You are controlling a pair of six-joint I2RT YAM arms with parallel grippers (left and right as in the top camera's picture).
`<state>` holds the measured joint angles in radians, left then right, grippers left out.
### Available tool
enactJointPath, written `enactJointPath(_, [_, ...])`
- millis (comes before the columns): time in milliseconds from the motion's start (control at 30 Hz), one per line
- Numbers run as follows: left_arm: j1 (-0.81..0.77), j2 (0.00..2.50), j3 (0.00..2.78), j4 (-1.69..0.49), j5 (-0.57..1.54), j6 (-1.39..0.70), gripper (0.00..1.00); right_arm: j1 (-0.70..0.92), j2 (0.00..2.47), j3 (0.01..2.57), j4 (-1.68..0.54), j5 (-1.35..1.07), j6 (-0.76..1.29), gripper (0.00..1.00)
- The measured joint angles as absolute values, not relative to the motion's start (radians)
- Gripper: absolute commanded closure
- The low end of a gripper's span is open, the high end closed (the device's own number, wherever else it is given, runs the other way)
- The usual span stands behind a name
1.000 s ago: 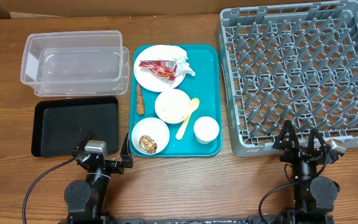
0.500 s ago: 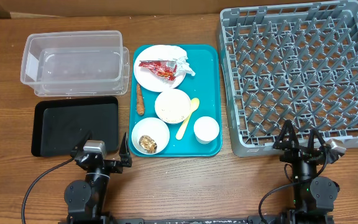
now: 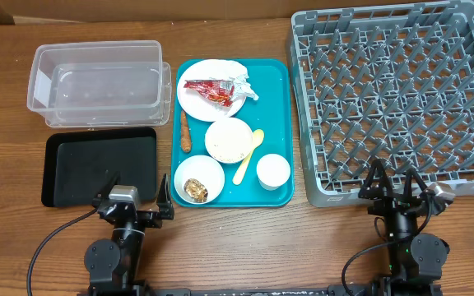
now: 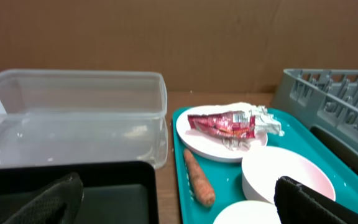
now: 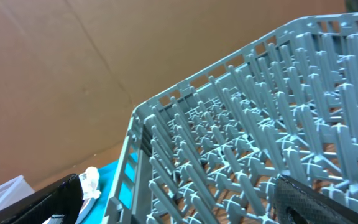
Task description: Sort waste into correct bins and load items into the dishwasher
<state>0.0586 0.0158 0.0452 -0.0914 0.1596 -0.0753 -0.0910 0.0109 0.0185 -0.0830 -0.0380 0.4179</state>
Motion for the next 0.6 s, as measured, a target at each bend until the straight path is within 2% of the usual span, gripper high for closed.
enactJointPath(200, [0.059, 0.016, 0.046, -0.021, 0.160, -0.075, 0.00, -0.091, 0.011, 0.036, -0.099, -0.098, 0.358, 0.00])
enactJointPath(467, [0.059, 0.031, 0.145, -0.052, 0.159, -0.067, 0.00, -0.091, 0.011, 0.279, -0.231, -0.135, 0.303, 0.00])
enactJointPath(600, [0.059, 0.131, 0.273, -0.052, 0.160, -0.049, 0.00, -0.091, 0.014, 0.410, -0.344, -0.145, 0.276, 0.00])
